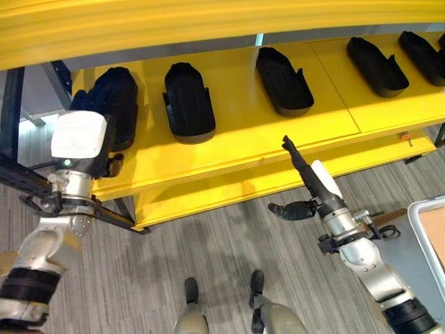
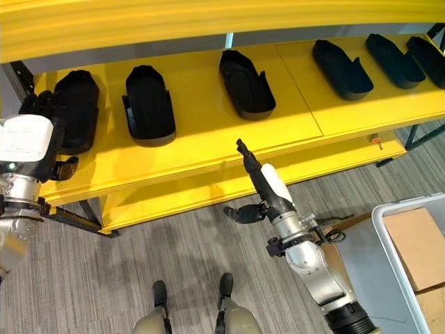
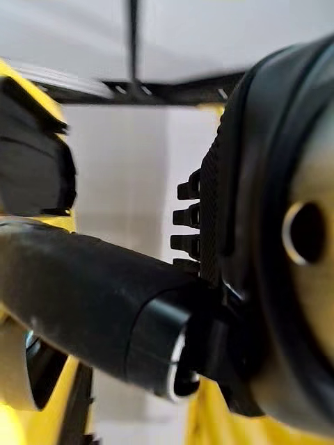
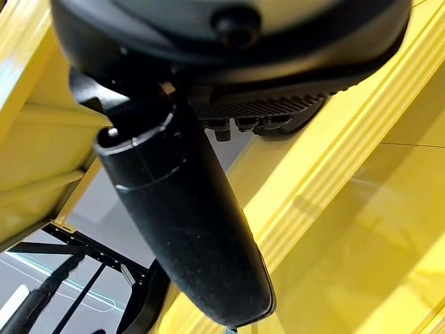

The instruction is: Move parts from the plastic box to the shelf.

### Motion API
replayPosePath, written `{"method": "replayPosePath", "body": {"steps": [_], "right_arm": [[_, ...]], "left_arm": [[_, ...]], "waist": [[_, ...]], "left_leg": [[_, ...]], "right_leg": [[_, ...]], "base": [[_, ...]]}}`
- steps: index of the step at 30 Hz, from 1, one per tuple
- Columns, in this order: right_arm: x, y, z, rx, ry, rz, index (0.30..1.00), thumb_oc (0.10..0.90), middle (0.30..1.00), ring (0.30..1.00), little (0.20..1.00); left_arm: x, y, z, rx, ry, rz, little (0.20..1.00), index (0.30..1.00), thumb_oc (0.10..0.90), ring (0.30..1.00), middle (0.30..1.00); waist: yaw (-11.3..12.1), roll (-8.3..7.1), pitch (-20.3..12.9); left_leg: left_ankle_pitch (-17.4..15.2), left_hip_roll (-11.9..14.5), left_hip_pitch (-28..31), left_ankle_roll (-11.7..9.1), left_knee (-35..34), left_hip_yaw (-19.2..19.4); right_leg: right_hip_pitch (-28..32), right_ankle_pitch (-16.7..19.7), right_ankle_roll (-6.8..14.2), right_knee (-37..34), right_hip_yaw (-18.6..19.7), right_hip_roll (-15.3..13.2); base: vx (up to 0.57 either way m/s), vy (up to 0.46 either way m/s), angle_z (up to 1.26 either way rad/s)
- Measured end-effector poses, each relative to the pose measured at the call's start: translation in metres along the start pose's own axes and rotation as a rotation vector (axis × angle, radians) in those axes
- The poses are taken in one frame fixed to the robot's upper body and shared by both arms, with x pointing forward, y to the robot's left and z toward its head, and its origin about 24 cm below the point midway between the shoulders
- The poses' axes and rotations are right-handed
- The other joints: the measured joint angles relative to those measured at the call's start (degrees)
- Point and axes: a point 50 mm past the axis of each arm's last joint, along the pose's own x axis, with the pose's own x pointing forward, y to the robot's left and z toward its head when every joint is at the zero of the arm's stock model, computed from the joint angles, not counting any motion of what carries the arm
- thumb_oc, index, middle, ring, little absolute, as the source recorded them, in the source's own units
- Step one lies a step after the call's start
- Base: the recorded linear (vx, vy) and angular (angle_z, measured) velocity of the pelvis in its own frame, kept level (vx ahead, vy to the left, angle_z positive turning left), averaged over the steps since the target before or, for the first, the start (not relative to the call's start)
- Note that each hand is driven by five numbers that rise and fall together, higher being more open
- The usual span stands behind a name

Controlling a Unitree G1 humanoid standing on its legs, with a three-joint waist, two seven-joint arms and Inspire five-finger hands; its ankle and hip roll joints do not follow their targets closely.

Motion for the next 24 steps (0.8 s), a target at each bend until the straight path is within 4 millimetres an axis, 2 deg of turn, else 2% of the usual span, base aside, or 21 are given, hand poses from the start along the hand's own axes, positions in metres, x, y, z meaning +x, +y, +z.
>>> {"method": "replayPosePath", "body": {"steps": [5,11,16,21,24], "right_arm": [[0.003,0.003,0.004,0.003,-0.028,0.014,1.000,0.900,1.000,1.000,1.000],[0.003,0.003,0.004,0.000,-0.028,0.016,1.000,0.900,1.000,1.000,1.000],[0.003,0.003,0.005,0.000,-0.032,0.016,1.000,0.900,1.000,1.000,1.000],[0.003,0.002,0.005,-0.001,-0.037,0.015,1.000,0.900,1.000,1.000,1.000],[0.004,0.001,0.006,-0.009,-0.042,0.016,1.000,0.900,1.000,1.000,1.000]], "left_arm": [[0.007,-0.010,0.003,0.044,-0.035,-0.050,1.000,1.000,0.900,1.000,1.000],[0.006,-0.029,-0.014,0.094,0.025,-0.153,1.000,1.000,0.900,1.000,1.000],[0.005,-0.037,-0.022,0.119,0.056,-0.204,1.000,1.000,0.900,1.000,1.000],[0.008,-0.038,-0.032,0.118,0.119,-0.223,1.000,1.000,0.900,1.000,1.000],[0.018,-0.030,-0.037,0.080,0.165,-0.185,1.000,1.000,0.900,1.000,1.000]], "waist": [[-0.3,0.08,0.0],[-1.0,0.23,0.1],[-1.2,0.08,0.8],[-1.6,-0.34,2.3],[-1.5,-0.42,2.5]], "left_leg": [[0.0,-0.1,-0.3,0.0,0.0,0.1],[0.0,-0.1,-1.5,0.0,0.0,0.0],[0.0,-0.1,-2.0,0.0,0.0,0.0],[0.0,-0.1,-2.1,0.0,0.0,0.1],[0.1,0.0,-3.0,-0.1,0.0,0.1]], "right_leg": [[-0.3,0.0,0.0,0.0,0.1,-0.1],[-1.5,0.1,0.0,0.0,0.0,-0.1],[-2.0,0.0,0.0,0.0,0.0,-0.1],[-2.2,0.0,0.0,0.0,0.1,0.0],[-3.2,0.0,0.0,0.2,0.1,0.0]], "base": [[0.00,0.000,0.00],[0.00,0.005,0.00],[0.00,0.000,0.00],[0.00,0.000,0.00],[0.00,0.000,0.00]]}}
